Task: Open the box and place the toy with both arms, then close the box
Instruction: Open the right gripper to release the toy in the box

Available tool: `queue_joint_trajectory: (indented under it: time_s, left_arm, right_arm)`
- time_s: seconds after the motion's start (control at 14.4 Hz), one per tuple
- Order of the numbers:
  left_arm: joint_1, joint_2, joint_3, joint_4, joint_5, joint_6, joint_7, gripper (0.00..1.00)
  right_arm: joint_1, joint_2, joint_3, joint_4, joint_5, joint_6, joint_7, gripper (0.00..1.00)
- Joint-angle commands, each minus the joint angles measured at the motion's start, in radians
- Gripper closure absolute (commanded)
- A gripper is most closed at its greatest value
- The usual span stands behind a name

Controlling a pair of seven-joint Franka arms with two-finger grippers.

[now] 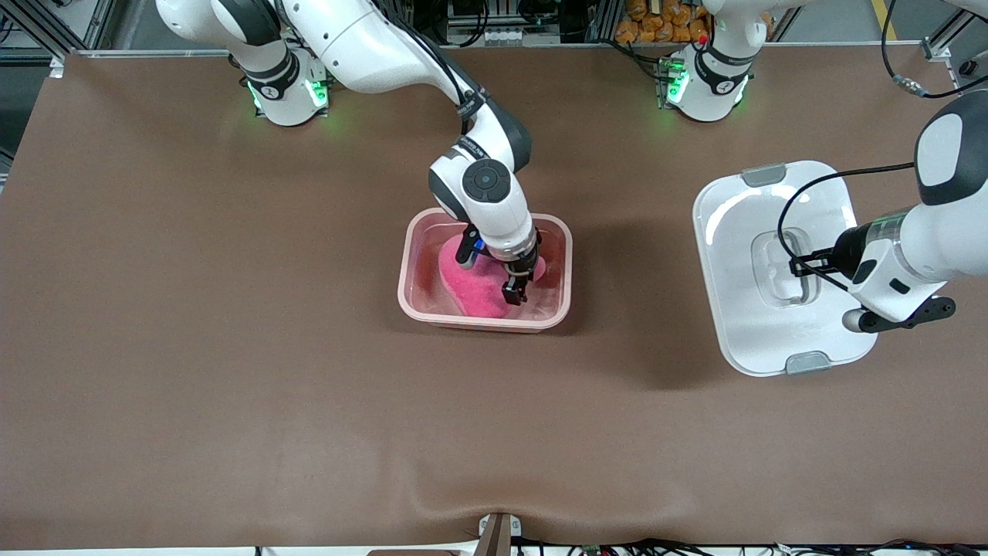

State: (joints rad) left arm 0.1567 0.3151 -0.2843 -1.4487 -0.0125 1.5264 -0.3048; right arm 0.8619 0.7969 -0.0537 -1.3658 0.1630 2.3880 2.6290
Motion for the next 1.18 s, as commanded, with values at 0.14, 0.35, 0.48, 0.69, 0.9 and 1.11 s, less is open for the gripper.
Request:
queue_joint_trajectory:
  time_s: [0.14,0.35,0.48,0.69,0.9,1.11]
  left_arm:
    - [0.003,-0.031,-0.019,0.008,-0.018,-0.009,0.001,1.0]
    - [0.003,-0.031,-0.041,0.01,-0.017,-0.009,-0.051,1.0]
    - [0.003,-0.031,-0.076,0.011,-0.017,-0.009,-0.12,1.0]
    - [-0.003,-0.028,-0.131,0.043,-0.017,-0.009,-0.256,1.0]
    - [-0.003,-0.025,-0.176,0.042,-0.017,-0.009,-0.381,1.0]
    - [-0.006,-0.022,-0.208,0.044,-0.018,-0.002,-0.469,1.0]
  right_arm:
    - [0.003,-0.004,-0.002,0.065,-0.03,-0.004,0.029,0.0]
    - [0.003,-0.027,0.0,0.076,-0.046,-0.012,0.029,0.0]
    - [0.002,-0.057,-0.002,0.077,-0.048,-0.071,0.026,0.0]
    - [-0.02,-0.151,-0.005,0.079,-0.048,-0.162,0.019,0.0]
    - [-0.084,-0.237,-0.003,0.068,-0.039,-0.304,-0.113,0.0]
    - [-0.171,-0.304,0.002,0.065,-0.016,-0.508,-0.32,0.0]
